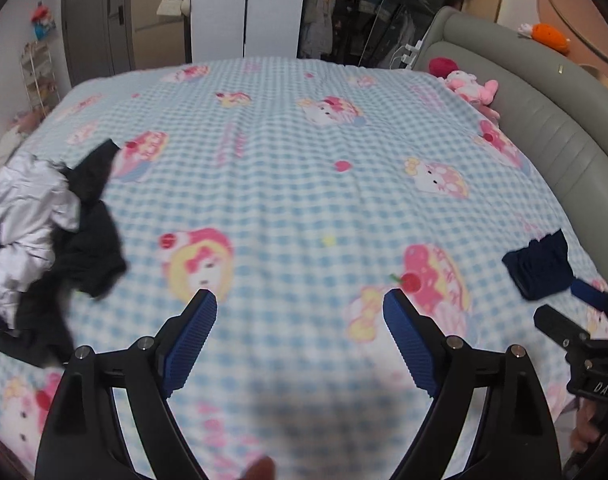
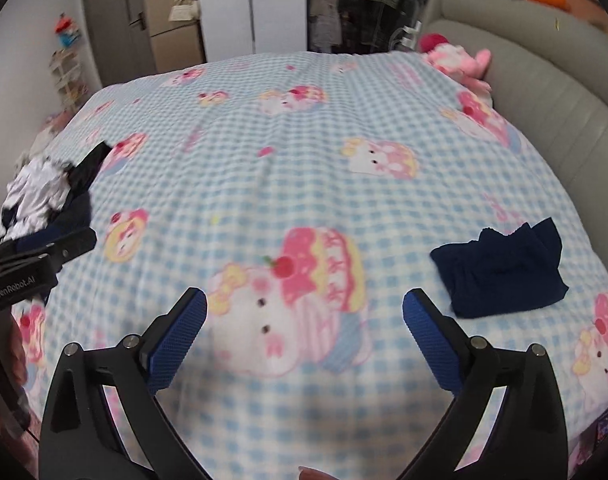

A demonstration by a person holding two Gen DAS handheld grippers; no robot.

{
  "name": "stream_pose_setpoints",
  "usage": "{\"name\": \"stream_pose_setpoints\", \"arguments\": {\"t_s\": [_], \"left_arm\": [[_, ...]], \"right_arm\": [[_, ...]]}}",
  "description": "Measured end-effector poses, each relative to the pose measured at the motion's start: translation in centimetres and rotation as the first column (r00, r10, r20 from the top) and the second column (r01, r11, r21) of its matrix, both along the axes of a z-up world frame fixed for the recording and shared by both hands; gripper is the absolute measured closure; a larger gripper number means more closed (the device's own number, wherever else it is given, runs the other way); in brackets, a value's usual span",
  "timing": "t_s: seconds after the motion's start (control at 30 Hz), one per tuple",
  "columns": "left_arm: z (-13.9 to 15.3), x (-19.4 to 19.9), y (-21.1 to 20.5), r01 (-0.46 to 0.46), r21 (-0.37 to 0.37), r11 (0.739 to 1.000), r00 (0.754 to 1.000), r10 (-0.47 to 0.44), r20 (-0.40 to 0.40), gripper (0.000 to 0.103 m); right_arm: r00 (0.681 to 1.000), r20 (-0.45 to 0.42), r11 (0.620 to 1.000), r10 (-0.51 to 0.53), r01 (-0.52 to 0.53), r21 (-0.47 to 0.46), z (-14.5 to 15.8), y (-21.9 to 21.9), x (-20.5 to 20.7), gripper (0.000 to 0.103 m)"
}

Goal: Fold clothes

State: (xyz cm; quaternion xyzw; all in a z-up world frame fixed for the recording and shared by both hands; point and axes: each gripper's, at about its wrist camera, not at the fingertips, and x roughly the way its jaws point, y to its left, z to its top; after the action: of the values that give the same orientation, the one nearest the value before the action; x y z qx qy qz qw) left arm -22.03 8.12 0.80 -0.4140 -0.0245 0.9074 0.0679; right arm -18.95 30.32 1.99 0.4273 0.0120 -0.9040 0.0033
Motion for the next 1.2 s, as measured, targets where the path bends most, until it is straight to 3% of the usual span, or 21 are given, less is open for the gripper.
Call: {"name": "stream_pose_setpoints", "arguments": {"t_s": [0.2, 0.63, 0.97, 1.2], "left_arm": [[1.4, 6.7, -3.0, -0.007, -0.016, 1.0, 0.998, 0.006, -0.07, 0.015], [0.5, 20.0, -4.5, -0.077, -0.047, 0.996, 0.993, 0.072, -0.095, 0.014], [-2.1, 22.9, -4.9, -0.14, -0.038, 0.989, 0.99, 0.139, -0.022, 0.014], [-2.0, 22.8, -4.7, -0.109, -0.027, 0.994, 0.994, 0.108, -0.033, 0.014]], "right_arm": [[0.999, -0.052, 0.999, 0.012, -0.01, 0.036, 1.2, -3.9, 5.5, 0.002], [0.998, -0.058, 0.999, -0.022, 0.024, 0.039, -1.5, -8.1, 17.1, 0.001], [0.998, -0.012, 0.998, -0.062, 0.062, 0.016, -3.6, -7.1, 19.1, 0.001], [0.999, -0.015, 0.999, -0.039, 0.039, 0.019, -3.6, -7.2, 19.1, 0.001]]}}
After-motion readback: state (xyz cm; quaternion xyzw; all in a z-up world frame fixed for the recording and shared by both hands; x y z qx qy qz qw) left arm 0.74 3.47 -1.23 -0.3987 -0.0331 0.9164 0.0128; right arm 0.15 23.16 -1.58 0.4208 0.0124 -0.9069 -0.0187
